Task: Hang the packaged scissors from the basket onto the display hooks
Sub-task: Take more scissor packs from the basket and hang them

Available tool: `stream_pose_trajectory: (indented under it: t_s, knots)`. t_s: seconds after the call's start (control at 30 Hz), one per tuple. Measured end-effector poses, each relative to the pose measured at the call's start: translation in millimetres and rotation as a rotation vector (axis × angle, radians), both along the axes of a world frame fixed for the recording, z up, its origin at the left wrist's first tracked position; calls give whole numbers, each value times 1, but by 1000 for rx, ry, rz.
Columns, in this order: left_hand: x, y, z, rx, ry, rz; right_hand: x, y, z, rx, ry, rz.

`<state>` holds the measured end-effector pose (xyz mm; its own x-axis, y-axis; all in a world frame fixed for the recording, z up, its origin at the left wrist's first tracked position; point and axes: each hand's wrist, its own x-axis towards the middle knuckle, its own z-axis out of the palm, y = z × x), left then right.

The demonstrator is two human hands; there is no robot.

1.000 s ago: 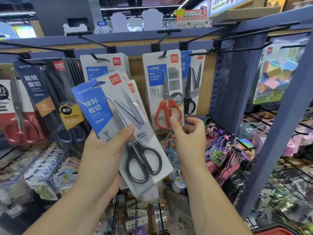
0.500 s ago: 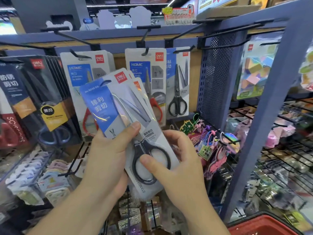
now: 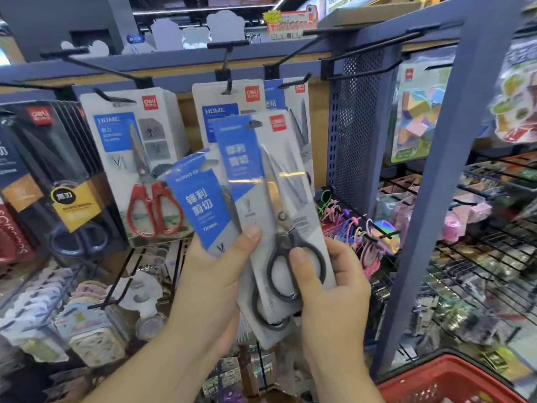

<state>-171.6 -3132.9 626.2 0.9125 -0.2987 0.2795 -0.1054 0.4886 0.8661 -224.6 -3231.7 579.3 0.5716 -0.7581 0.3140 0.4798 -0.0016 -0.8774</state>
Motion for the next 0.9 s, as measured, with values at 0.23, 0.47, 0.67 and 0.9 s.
stream_pose_trajectory:
  t_s: [0.23,0.47,0.67,0.9]
  knots:
    - [-4,-8,-12,73,-32,-18,1,-12,2,235,-149,38]
    - [14,2,-8,164,-43,143,1,-42,-1,266,-129,120]
    - [20,8,5,133,-84,178,16,-75,28,148,-249,76]
    - [22,13,10,150,-89,207,39,-83,31,83,-215,78]
